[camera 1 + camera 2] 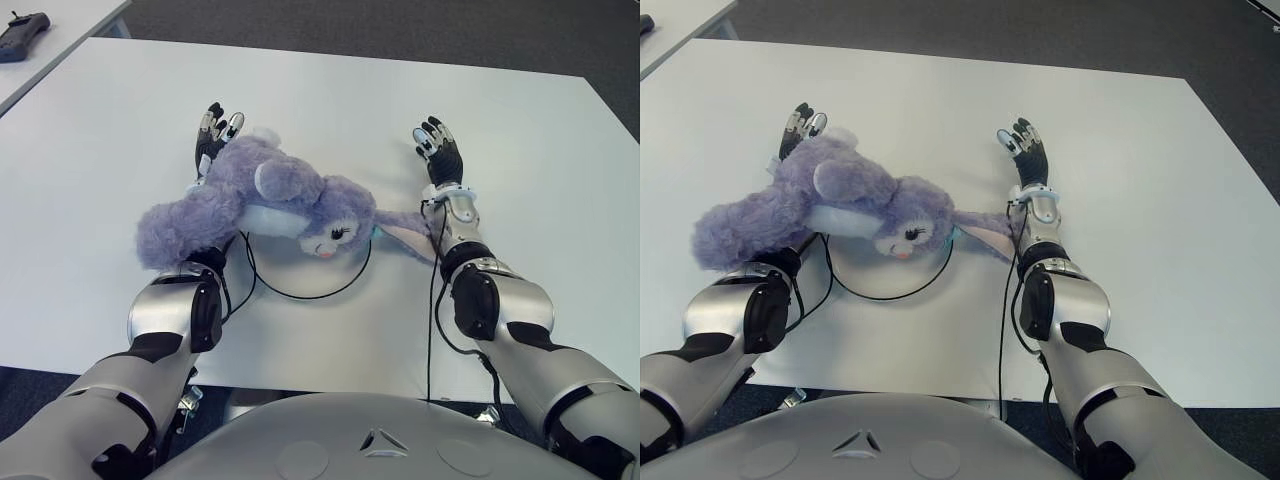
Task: Put the doll into the plate.
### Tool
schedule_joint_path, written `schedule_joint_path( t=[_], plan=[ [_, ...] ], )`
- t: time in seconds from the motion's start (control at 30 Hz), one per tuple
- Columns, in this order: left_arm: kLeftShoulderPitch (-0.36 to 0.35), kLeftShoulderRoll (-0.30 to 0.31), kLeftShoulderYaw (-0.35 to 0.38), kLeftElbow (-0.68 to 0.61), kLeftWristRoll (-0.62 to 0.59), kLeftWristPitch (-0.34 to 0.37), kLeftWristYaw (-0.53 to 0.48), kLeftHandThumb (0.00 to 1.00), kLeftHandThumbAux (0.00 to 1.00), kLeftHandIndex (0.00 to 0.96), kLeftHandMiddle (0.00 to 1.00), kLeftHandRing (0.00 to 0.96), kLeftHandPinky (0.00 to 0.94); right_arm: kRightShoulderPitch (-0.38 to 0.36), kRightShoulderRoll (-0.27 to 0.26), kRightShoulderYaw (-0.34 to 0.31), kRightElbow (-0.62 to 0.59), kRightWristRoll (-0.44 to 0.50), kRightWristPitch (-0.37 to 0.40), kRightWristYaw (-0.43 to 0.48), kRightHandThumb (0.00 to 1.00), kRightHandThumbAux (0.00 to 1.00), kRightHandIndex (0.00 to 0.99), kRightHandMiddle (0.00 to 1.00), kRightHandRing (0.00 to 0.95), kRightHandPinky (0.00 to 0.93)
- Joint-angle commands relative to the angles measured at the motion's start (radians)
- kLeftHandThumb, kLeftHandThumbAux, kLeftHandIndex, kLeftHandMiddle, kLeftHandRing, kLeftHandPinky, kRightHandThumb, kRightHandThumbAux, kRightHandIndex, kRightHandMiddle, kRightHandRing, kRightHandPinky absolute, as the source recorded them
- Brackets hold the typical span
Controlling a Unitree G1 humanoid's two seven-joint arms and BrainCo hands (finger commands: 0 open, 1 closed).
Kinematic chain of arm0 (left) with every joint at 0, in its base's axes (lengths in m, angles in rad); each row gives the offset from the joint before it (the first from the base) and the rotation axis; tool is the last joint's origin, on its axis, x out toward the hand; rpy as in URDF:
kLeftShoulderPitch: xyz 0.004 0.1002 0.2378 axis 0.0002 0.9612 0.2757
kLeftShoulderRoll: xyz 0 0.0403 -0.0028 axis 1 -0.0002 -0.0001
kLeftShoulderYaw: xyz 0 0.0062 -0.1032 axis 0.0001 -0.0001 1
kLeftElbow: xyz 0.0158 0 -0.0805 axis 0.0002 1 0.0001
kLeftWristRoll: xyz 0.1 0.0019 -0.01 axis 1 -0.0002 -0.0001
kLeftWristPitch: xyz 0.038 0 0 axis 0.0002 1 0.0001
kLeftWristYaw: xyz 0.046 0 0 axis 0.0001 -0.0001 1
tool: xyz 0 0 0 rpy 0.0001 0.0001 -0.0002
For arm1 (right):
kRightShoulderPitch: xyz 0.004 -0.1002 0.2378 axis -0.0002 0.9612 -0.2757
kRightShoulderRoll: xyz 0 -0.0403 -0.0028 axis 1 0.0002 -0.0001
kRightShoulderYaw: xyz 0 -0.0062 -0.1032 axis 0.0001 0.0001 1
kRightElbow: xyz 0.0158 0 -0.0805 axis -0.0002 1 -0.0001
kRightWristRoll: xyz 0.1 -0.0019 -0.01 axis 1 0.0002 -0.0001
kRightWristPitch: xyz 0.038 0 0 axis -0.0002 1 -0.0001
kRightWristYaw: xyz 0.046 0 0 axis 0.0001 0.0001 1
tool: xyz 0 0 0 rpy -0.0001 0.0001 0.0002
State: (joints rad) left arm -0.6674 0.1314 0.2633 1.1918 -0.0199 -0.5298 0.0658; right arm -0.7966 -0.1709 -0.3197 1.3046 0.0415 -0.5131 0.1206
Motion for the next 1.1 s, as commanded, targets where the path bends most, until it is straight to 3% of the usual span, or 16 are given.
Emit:
schedule_joint_path(
  t=[0.03, 0.4, 1.1],
  plan=[
    [0.222, -0.054, 0.003, 0.146, 0.001, 0.114, -0.003, 0.0, 0.441, 0.0, 0.053, 0.0, 0.0, 0.103, 0.053, 0.036, 0.05, -0.048, 0.035, -0.061, 0.0, 0.626, 0.099, 0.098, 0.053, 0.0],
    [0.224, -0.055, 0.004, 0.143, -0.002, 0.112, -0.002, 0.0, 0.45, 0.008, 0.063, 0.0, 0.0, 0.14, 0.071, 0.046, 0.052, -0.064, 0.04, -0.115, 0.0, 0.598, 0.093, 0.105, 0.06, 0.008],
    [0.235, -0.044, -0.001, 0.142, 0.001, 0.089, -0.016, 0.0, 0.441, 0.0, 0.049, 0.0, 0.0, 0.169, 0.131, -0.041, 0.046, 0.03, 0.037, -0.052, 0.0, 0.609, 0.107, 0.115, 0.082, 0.059]
  ],
)
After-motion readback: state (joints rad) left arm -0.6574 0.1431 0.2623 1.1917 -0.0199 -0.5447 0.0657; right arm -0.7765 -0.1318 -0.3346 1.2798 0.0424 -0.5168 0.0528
